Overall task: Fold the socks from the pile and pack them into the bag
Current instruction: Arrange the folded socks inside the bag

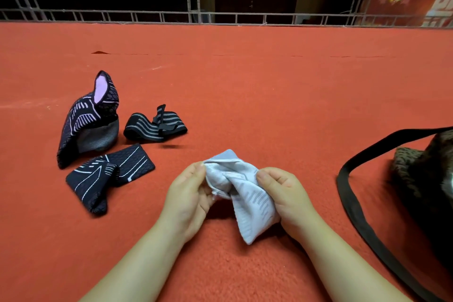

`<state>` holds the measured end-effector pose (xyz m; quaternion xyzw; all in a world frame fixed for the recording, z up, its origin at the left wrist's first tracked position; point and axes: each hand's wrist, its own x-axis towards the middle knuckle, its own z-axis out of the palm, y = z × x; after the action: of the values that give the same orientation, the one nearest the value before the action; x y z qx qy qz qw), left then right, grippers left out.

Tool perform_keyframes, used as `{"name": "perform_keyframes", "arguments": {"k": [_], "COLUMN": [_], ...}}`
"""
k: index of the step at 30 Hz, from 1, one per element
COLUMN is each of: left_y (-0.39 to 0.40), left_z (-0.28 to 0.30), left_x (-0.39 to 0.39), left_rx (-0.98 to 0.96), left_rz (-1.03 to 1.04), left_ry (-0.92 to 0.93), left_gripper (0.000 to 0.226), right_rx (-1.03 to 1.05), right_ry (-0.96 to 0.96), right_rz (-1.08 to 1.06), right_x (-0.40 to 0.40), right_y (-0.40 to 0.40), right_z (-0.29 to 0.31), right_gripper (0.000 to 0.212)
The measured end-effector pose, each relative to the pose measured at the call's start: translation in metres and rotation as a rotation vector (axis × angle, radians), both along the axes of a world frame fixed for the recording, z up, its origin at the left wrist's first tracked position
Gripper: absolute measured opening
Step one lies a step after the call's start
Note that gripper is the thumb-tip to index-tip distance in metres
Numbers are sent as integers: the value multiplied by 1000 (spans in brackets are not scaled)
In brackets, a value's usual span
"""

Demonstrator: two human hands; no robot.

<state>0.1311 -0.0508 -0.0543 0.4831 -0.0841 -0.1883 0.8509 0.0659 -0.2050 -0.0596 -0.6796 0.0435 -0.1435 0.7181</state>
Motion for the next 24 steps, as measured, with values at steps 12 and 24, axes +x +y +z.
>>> {"name": "perform_keyframes", "arguments": {"k": [12, 24], "left_y": [32, 17], "left_z": [5, 0], "left_x": [16, 9], "left_rx": [350, 79], "left_rz": [-351, -102], "left_ry": [-273, -208], "left_gripper": [42, 37], "right_rx": [45, -10], "right_ry": [79, 124], "right_rz": [246, 322], "right_x": [-8, -7], "right_y": [-11, -10], "right_z": [6, 5], "right_gripper": [16, 16]}}
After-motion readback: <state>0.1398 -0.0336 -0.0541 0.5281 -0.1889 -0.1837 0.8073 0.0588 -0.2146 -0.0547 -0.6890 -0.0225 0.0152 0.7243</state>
